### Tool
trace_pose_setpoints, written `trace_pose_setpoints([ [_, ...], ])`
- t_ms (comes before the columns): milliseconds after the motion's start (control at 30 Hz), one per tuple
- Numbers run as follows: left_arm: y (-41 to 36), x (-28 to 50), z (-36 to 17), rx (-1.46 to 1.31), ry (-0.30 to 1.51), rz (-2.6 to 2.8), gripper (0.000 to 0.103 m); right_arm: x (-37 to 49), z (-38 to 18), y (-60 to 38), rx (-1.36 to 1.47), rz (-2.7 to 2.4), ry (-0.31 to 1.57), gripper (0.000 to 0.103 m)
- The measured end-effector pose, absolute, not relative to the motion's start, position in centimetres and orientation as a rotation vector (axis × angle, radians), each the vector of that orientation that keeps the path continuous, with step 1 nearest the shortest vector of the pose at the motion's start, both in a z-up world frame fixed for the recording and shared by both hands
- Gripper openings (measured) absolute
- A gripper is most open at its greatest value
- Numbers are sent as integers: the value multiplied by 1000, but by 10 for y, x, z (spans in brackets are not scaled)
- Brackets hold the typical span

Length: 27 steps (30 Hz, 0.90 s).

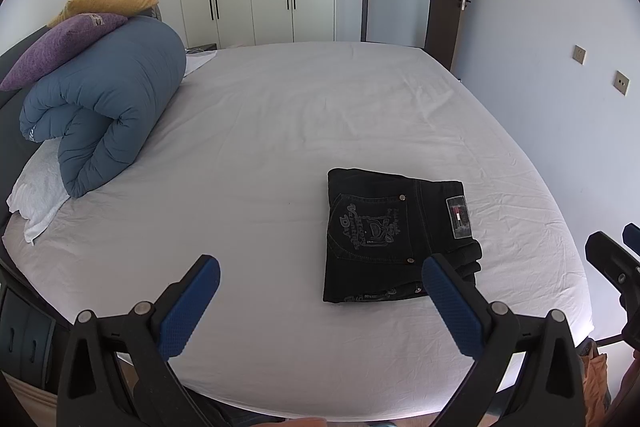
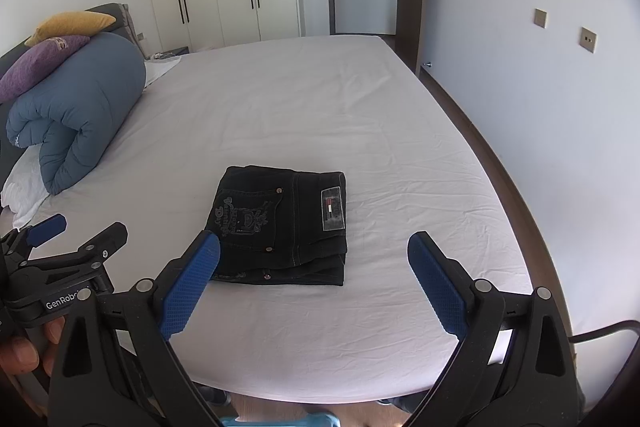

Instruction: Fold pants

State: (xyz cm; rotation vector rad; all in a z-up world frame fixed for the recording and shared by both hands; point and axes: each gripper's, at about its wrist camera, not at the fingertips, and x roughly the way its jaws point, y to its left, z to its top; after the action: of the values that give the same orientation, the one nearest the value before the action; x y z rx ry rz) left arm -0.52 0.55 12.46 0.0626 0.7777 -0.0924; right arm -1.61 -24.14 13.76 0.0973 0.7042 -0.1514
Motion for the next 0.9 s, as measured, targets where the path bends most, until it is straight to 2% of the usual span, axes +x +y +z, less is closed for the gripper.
trace_pose_setpoints([
  [900, 9, -7, 121, 63, 784, -92, 103, -17, 138, -239, 96, -149, 708, 96],
])
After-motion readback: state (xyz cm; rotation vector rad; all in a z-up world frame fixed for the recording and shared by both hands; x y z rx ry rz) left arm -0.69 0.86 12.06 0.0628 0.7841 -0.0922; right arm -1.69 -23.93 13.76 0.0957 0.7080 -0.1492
